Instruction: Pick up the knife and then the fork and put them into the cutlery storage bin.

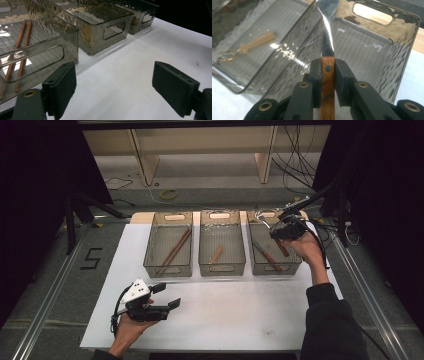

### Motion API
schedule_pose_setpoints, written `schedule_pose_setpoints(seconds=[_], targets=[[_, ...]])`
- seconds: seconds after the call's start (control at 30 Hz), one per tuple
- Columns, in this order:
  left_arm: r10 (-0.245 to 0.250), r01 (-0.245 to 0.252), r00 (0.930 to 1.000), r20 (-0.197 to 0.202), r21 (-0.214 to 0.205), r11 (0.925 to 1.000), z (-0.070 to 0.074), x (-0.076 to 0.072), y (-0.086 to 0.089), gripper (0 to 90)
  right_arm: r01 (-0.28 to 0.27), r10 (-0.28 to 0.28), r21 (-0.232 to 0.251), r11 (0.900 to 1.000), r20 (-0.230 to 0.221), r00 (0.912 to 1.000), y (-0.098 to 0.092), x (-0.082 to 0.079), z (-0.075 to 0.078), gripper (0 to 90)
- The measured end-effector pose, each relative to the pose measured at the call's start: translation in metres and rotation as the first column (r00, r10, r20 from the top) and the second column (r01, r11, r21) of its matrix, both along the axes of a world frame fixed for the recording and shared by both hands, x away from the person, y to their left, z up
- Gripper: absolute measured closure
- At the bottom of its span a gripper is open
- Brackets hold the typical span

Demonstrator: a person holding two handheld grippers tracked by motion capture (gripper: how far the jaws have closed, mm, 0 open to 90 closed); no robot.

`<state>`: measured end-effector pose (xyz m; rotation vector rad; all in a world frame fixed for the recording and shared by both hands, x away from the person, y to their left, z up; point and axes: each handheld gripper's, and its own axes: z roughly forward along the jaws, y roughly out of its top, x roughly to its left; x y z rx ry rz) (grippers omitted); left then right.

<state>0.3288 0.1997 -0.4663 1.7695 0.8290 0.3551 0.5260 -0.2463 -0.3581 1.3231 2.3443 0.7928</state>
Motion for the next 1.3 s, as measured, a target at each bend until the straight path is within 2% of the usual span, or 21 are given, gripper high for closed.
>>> schedule_pose_setpoints(seconds=[0.47, 0.7, 1.1, 1.3], targets=[[-0.001, 0.001, 1.0, 0.0, 0.001, 1.0, 0.0, 0.0, 0.0, 19.0, 0.053, -0.053, -0.003, 0.9986, -0.033, 0.9981, 0.001, 0.012, -0.014, 78.0], [-0.001, 0.001, 1.0, 0.001, 0.002, 1.0, 0.0, 0.0, 0.0, 19.0, 0.06, -0.061, -0.015, 0.9981, -0.049, 0.997, 0.005, 0.015, -0.021, 77.9], [0.0, 0.0, 1.0, 0.002, 0.003, 1.0, 0.0, 0.0, 0.0, 19.0, 0.085, -0.087, -0.027, 0.996, -0.088, 0.9923, -0.001, 0.017, -0.037, 77.8], [0.002, -0.002, 1.0, 0.001, -0.003, 1.0, 0.0, 0.0, 0.0, 19.0, 0.093, -0.095, -0.032, 0.9952, -0.093, 0.9911, -0.002, 0.018, -0.041, 77.8]])
